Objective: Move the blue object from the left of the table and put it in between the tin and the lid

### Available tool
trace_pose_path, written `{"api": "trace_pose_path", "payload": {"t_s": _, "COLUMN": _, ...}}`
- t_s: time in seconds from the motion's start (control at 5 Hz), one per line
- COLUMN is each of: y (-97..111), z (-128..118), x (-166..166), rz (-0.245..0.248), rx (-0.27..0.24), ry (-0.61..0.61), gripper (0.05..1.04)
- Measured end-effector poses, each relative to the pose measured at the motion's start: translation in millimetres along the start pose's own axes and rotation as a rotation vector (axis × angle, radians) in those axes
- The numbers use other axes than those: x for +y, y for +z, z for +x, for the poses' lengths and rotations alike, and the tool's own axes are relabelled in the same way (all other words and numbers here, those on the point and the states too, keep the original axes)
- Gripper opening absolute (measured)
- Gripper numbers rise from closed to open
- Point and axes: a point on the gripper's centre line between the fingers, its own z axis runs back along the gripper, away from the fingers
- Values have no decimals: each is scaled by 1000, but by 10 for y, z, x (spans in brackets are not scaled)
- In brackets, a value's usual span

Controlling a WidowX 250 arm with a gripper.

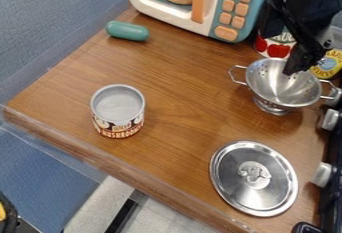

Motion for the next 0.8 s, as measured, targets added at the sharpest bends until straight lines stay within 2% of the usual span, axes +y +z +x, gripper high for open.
{"api": "trace_pose_path", "payload": {"t_s": 0.2, "y": -113, "z": -50, "x": -24, "rz": -7, "rx": 36, "ry": -6, "gripper": 1001}}
{"api": "trace_pose_path", "payload": {"t_s": 0.4, "y": -181, "z": -201, "x": 160, "rz": 45, "rx": 84, "ry": -6, "gripper": 1001}}
{"api": "trace_pose_path", "payload": {"t_s": 0.6, "y": -67, "z": -381, "x": 443, "rz": 127, "rx": 117, "ry": 1, "gripper": 1001}}
{"api": "trace_pose_path", "payload": {"t_s": 0.8, "y": -28, "z": -623, "x": 736, "rz": 172, "rx": 158, "ry": 3, "gripper": 1001}}
